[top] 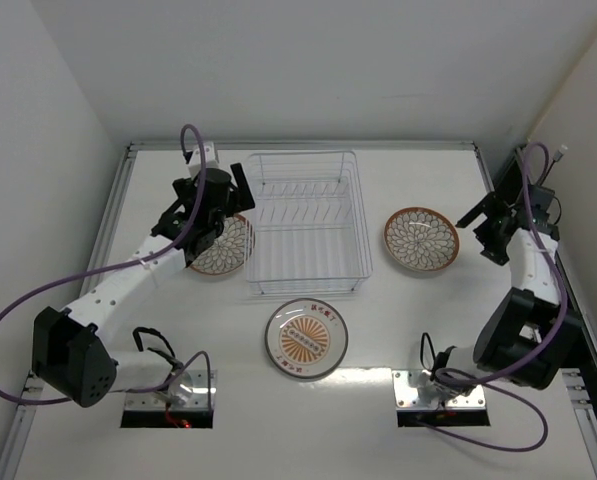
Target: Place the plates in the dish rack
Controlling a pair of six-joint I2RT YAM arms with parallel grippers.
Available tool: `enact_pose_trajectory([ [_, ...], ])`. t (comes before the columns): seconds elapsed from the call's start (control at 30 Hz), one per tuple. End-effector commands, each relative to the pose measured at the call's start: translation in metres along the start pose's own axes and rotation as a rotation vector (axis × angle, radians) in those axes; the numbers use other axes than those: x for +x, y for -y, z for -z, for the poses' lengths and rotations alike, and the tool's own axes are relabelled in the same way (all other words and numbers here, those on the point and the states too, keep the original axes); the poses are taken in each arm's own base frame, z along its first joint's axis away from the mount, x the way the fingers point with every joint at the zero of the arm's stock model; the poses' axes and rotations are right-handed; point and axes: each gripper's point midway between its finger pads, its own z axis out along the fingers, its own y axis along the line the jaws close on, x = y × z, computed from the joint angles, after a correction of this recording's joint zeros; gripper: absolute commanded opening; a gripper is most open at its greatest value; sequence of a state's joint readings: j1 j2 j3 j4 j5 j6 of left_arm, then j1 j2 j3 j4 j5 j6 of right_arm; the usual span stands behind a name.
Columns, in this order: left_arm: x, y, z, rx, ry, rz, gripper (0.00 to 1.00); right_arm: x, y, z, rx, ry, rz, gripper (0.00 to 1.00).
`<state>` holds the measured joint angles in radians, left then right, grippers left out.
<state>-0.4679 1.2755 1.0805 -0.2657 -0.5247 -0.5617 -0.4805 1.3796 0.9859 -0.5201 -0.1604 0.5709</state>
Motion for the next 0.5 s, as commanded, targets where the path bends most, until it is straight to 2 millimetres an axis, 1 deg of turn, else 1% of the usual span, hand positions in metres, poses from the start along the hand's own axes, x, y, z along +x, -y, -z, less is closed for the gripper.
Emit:
enact_pose_trajectory([
  [0.0, -0.027, -0.003, 0.007, -0.017, 0.096, 0.049, 1.0, -0.01, -0.004, -0.012, -0.069, 0.021, -0.057, 0.92],
  [0.03, -0.027, -0.002, 0.007, -0.017, 0.096, 0.058, 1.0, -0.008, -0.001, -0.016, -0.062, 0.007, -0.061, 0.92],
  [0.07, -0.027, -0.002, 0.007, -0.017, 0.096, 0.058, 1.0, -0.007, 0.005, -0.021, -0.048, -0.005, -0.077, 0.92],
  [0.1, -0.027, -0.001, 0.007, -0.007, 0.092, 0.058, 1.0, 0.003, 0.012, -0.033, -0.043, -0.057, -0.086, 0.92],
  [0.13, -0.027, -0.001, 0.007, -0.007, 0.091, 0.058, 1.0, 0.008, 0.014, -0.039, -0.042, -0.086, -0.094, 0.92],
  [0.2, -0.027, 0.0, 0.007, -0.007, 0.091, 0.067, 1.0, 0.012, 0.012, -0.051, -0.067, -0.109, -0.098, 0.9],
  [0.23, -0.027, 0.0, 0.007, -0.007, 0.091, 0.067, 1.0, 0.024, 0.019, -0.06, -0.053, -0.141, -0.108, 0.9],
  [0.27, -0.027, 0.0, 0.007, -0.007, 0.091, 0.067, 1.0, 0.026, 0.019, -0.061, -0.063, -0.14, -0.106, 0.9],
  [0.3, -0.027, 0.0, 0.007, -0.007, 0.091, 0.067, 1.0, 0.034, 0.023, -0.066, -0.055, -0.157, -0.112, 0.9],
  [0.33, -0.027, 0.0, 0.007, -0.007, 0.091, 0.067, 1.0, 0.033, 0.026, -0.068, -0.048, -0.143, -0.108, 0.9],
  [0.4, -0.025, -0.001, 0.007, -0.01, 0.085, 0.062, 1.0, 0.039, 0.028, -0.072, -0.054, -0.153, -0.111, 0.9],
  [0.47, -0.024, 0.001, 0.008, 0.0, 0.08, 0.071, 1.0, 0.052, 0.031, -0.081, -0.042, -0.191, -0.114, 0.9],
])
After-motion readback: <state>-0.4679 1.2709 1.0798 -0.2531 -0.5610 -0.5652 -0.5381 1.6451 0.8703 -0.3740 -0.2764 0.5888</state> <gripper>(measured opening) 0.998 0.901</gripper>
